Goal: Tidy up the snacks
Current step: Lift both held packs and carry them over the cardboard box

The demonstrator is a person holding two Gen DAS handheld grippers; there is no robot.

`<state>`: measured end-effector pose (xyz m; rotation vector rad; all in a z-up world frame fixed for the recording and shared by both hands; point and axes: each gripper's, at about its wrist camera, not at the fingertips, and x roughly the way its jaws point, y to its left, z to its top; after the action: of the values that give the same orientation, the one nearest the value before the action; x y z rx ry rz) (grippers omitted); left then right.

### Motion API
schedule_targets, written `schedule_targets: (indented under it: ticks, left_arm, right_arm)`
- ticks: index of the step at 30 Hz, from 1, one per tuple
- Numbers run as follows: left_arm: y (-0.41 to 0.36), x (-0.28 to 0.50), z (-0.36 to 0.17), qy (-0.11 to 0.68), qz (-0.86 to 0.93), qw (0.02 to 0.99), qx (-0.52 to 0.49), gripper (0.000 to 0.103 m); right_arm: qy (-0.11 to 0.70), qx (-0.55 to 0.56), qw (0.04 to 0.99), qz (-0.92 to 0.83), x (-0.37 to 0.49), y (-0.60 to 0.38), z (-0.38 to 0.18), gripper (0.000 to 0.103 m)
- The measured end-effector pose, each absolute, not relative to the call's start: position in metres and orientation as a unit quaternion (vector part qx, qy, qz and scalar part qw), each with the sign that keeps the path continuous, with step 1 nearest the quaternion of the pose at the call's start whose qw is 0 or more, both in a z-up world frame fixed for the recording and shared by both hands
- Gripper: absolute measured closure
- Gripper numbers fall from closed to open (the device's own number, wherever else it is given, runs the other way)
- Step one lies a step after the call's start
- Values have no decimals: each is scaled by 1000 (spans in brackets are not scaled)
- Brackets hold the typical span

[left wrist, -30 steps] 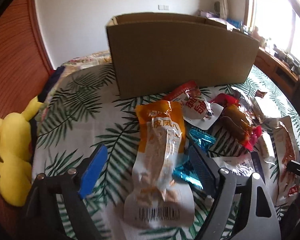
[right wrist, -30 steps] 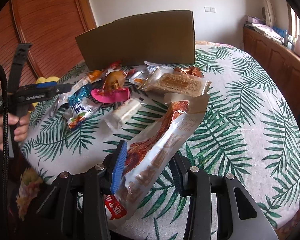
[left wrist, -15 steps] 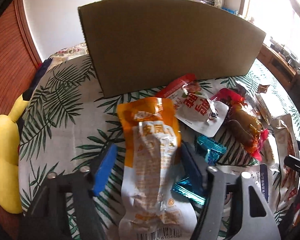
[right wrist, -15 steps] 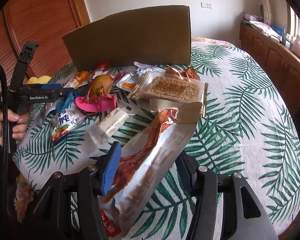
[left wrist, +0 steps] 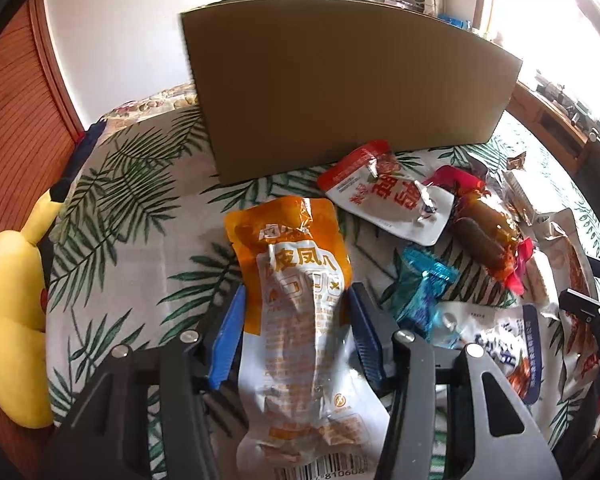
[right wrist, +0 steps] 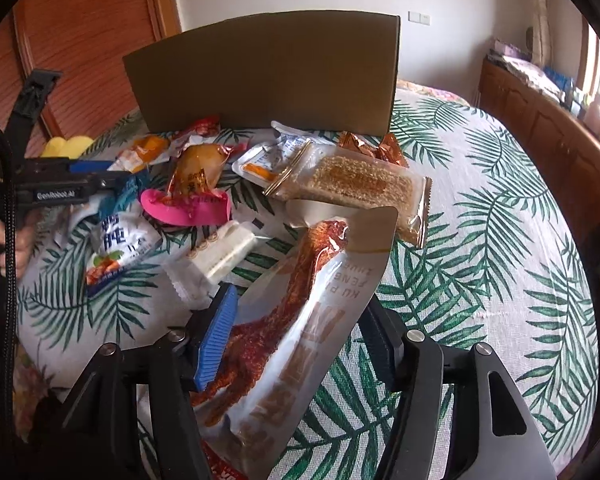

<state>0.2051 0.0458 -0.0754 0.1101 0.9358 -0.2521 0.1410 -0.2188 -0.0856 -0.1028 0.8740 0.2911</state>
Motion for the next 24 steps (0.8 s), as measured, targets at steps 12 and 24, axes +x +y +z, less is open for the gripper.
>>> schedule_targets:
  ticks: [12,24]
  left_arm:
    - [63,181,-67,426,-112,897,30,58]
    - [56,169,-30,372,-100,923,25,58]
  right_arm:
    - [407,-50,896,169,127,-228,-68,85]
    - [376,-63,910,162,126,-232,-43,93]
